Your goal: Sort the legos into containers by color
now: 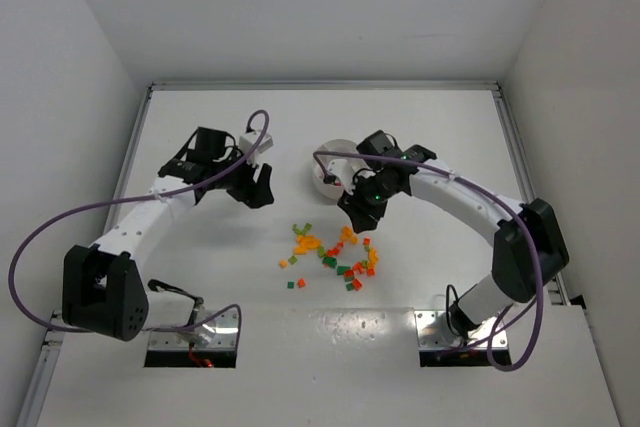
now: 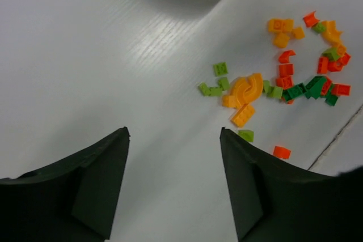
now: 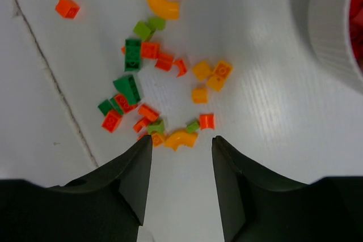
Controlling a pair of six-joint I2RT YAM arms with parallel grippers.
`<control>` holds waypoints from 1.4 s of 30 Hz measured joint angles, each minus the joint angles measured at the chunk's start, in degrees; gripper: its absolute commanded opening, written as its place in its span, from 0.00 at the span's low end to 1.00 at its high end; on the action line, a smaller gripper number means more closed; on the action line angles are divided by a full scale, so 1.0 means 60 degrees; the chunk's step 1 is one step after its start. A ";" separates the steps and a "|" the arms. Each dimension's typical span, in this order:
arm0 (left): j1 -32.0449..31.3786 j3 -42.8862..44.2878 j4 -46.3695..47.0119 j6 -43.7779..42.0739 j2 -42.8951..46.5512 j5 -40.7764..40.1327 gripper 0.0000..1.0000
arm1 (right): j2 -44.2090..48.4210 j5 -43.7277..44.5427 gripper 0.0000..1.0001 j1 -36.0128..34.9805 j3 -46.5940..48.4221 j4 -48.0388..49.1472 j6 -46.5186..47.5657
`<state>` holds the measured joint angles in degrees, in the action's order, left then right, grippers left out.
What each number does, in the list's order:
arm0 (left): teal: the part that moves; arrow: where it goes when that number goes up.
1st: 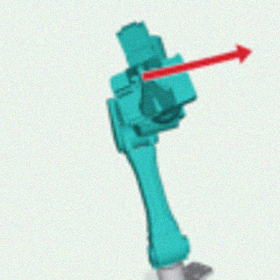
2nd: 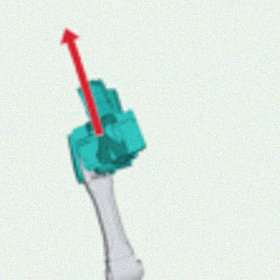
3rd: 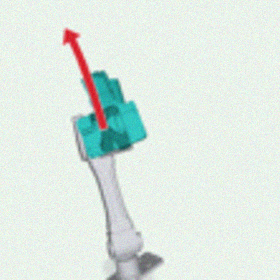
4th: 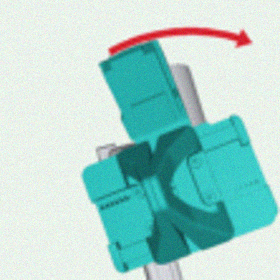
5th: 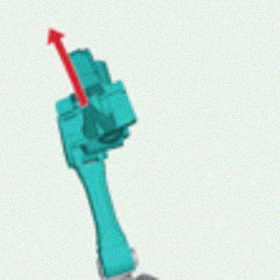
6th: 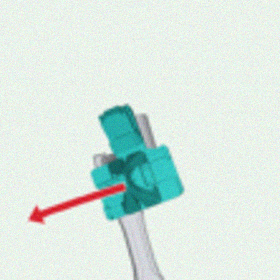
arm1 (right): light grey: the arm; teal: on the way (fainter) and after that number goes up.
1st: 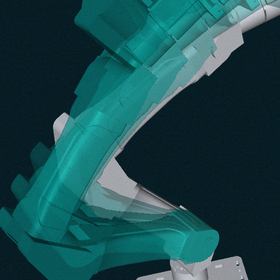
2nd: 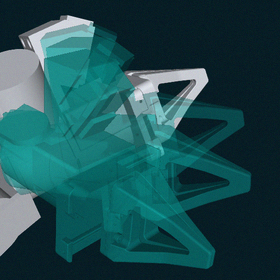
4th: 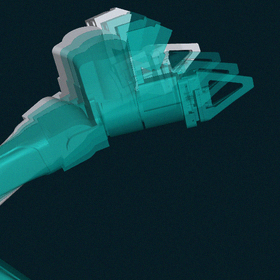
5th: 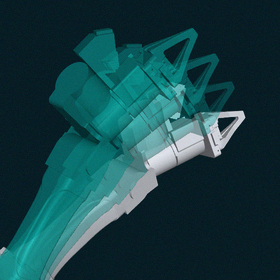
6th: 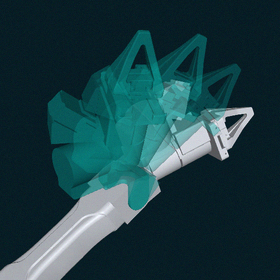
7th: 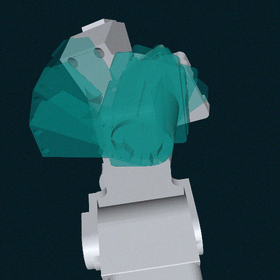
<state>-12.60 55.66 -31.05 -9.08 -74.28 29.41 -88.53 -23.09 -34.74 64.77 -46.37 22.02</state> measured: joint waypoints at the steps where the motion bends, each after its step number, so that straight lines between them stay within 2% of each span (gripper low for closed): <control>1: -0.0106 -0.0157 0.0113 0.0102 0.0036 -0.0018 0.64 | -0.0171 0.0004 0.51 0.0018 0.0124 0.0186 -0.0076; 3: -0.0455 -0.0444 0.0226 0.0215 0.0080 -0.0149 0.64 | -0.0262 0.0018 0.57 0.0062 0.0208 0.0674 -0.0419; 5: -0.0867 -0.0612 0.0262 0.0291 0.0080 -0.0306 0.64 | -0.0255 0.0120 0.69 0.0091 0.0204 0.1082 -0.0838; 7: -0.1162 -0.0725 0.0335 0.0379 0.0098 -0.0401 0.64 | -0.0211 0.0361 0.93 0.0087 -0.0047 0.1716 -0.1399; 9: -0.1198 -0.0801 0.0488 0.0452 0.0146 -0.0576 0.66 | -0.0138 0.0583 0.91 0.0087 -0.0444 0.2138 -0.1800; 10: -0.1198 -0.0834 0.0597 0.0514 0.0171 -0.0685 0.67 | -0.0117 0.0656 0.76 0.0087 -0.0601 0.2222 -0.1872; 12: -0.1195 -0.0907 0.0787 0.0630 0.0229 -0.0885 0.69 | -0.0109 0.0856 0.67 0.0080 -0.0863 0.2350 -0.1960; 17: -0.1129 -0.0914 0.1107 0.0922 0.0240 -0.1282 0.70 | -0.0153 0.1151 0.60 0.0091 -0.0976 0.2514 -0.1647; 26: -0.0896 -0.0809 0.1300 0.1071 0.0066 -0.1446 0.71 | -0.0364 0.0889 0.59 0.0080 -0.1865 0.2998 -0.0627; 29: -0.0882 -0.0663 0.1293 0.1053 -0.0124 -0.1443 0.72 | -0.0466 0.0809 0.62 0.0080 -0.2080 0.3078 -0.0477; 34: -0.0790 -0.0495 0.1319 0.0984 -0.0350 -0.1399 0.72 | -0.0925 0.0718 0.63 0.0080 -0.2095 0.3282 -0.0317; 42: -0.0630 -0.0426 0.1322 0.1042 -0.0674 -0.1330 0.78 | -0.1548 0.0732 0.65 0.0080 -0.2073 0.3311 -0.0117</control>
<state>-16.38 53.10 -23.11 -2.83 -78.32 21.43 -97.82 -18.70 -34.26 52.34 -26.50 21.32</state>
